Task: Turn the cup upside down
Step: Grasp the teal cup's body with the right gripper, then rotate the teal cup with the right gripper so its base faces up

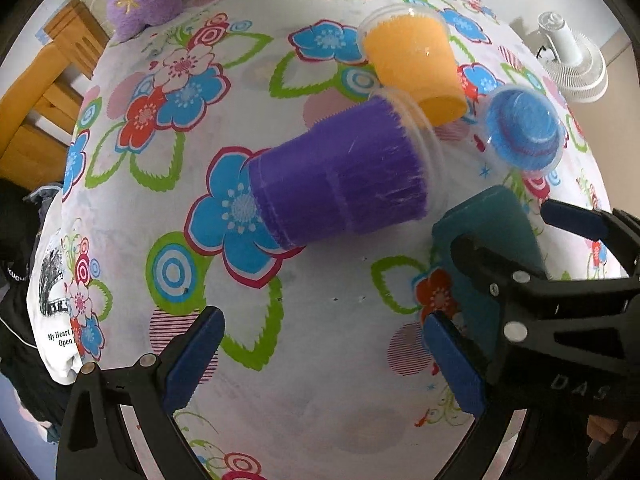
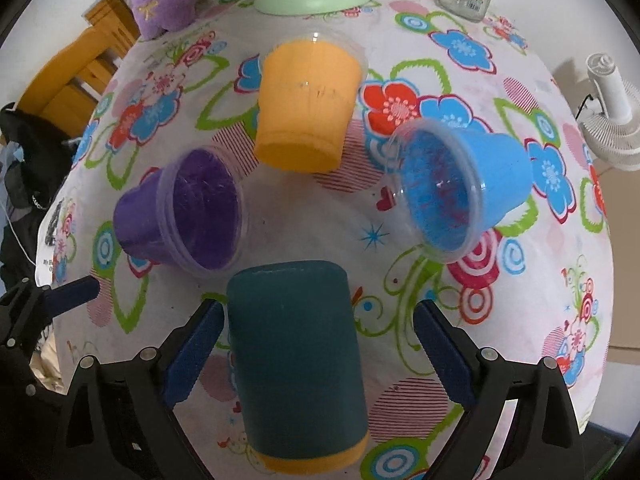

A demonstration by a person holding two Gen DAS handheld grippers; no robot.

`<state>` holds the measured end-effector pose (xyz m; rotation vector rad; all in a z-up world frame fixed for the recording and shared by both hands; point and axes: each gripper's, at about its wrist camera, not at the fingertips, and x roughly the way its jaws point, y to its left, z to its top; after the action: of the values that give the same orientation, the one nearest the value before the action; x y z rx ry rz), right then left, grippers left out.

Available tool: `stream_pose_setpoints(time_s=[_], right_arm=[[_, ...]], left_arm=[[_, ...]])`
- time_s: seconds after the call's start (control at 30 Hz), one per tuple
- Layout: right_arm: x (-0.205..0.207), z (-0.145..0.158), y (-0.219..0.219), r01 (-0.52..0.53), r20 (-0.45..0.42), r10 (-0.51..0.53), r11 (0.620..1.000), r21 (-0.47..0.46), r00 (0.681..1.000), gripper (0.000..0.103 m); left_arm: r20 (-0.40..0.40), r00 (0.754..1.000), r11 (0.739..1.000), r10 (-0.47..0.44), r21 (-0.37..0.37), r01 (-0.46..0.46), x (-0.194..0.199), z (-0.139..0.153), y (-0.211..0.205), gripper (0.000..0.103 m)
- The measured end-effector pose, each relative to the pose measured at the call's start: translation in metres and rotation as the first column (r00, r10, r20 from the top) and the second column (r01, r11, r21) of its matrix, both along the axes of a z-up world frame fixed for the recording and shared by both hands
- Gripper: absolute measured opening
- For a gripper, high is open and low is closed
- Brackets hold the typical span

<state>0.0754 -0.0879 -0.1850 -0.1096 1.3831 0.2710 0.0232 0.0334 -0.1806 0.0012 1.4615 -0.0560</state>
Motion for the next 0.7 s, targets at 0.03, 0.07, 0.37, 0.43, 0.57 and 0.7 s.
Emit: stream_pose_setpoints(time_s=[0.03, 0.07, 0.37, 0.43, 0.57, 0.7], right_arm=[[0.0, -0.002, 0.001, -0.001, -0.003, 0.001, 1.0, -0.002, 1.0, 0.096], [0.0, -0.004, 0.003, -0.004, -0.009, 0.004, 1.0, -0.006, 1.0, 0.095], [0.004, -0.028, 0.015, -0.002, -0.071, -0.001, 1.0, -0.03, 0.997, 0.079], [0.003, -0.029, 0.018, -0.008, -0.064, 0.006, 0.999, -0.042, 0.998, 0.075], [0.002, -0.029, 0.022, -0.026, -0.045, 0.023, 0.997, -0.068, 0.999, 0.07], [-0.002, -0.024, 0.018, -0.019, -0.048, 0.016, 0.998, -0.057, 0.999, 0.069]], left_arm=[[-0.005, 1.0, 1.0, -0.003, 0.004, 0.003, 0.0, -0.002, 0.0, 0.101], [-0.01, 1.0, 1.0, -0.005, 0.007, 0.005, 0.0, -0.005, 0.001, 0.101], [-0.037, 0.999, 1.0, -0.003, -0.003, 0.003, -0.001, -0.018, 0.005, 0.101], [-0.039, 0.999, 1.0, 0.002, -0.006, -0.002, 0.0, -0.02, 0.007, 0.101], [-0.043, 0.999, 1.0, 0.013, -0.009, -0.014, 0.001, -0.026, 0.007, 0.101], [-0.035, 0.999, 1.0, 0.018, -0.011, -0.018, 0.002, -0.025, 0.01, 0.101]])
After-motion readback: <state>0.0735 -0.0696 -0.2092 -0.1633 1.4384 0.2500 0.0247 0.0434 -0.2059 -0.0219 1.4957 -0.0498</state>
